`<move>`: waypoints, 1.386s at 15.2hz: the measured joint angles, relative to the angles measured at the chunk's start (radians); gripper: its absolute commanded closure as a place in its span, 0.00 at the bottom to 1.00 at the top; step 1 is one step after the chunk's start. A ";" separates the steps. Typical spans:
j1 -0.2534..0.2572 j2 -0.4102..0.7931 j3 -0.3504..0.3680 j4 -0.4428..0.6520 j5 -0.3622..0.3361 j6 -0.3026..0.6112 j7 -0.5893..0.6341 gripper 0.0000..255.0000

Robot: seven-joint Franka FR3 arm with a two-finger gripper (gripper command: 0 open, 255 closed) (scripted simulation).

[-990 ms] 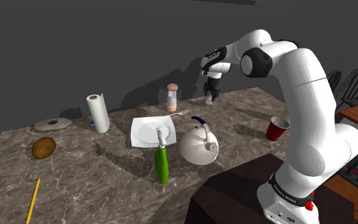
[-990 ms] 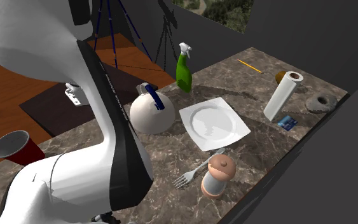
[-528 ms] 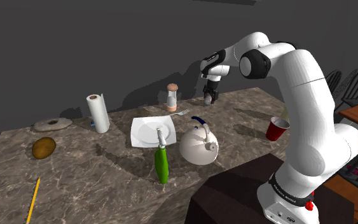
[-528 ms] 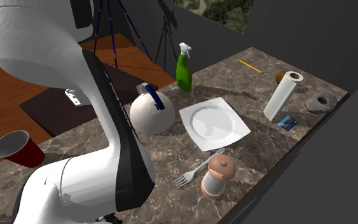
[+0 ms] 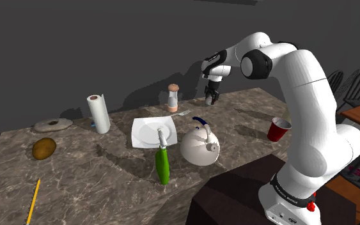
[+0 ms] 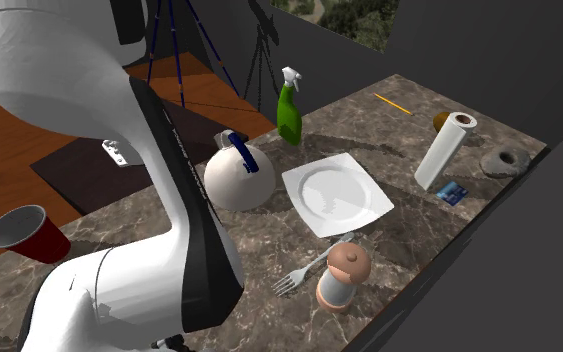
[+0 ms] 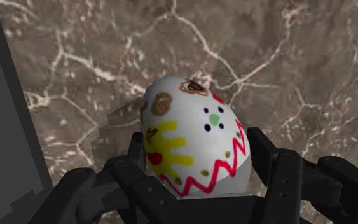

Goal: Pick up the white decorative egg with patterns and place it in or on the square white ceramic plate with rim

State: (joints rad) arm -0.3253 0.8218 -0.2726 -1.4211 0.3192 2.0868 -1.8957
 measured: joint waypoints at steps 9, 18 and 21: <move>0.002 -0.023 -0.005 0.001 -0.006 -0.025 0.003 1.00; 0.009 -0.090 -0.019 0.011 -0.025 -0.100 0.017 1.00; 0.011 -0.107 -0.023 0.026 -0.031 -0.131 0.024 1.00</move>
State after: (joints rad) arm -0.3148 0.7147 -0.2954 -1.3948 0.2884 1.9557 -1.8716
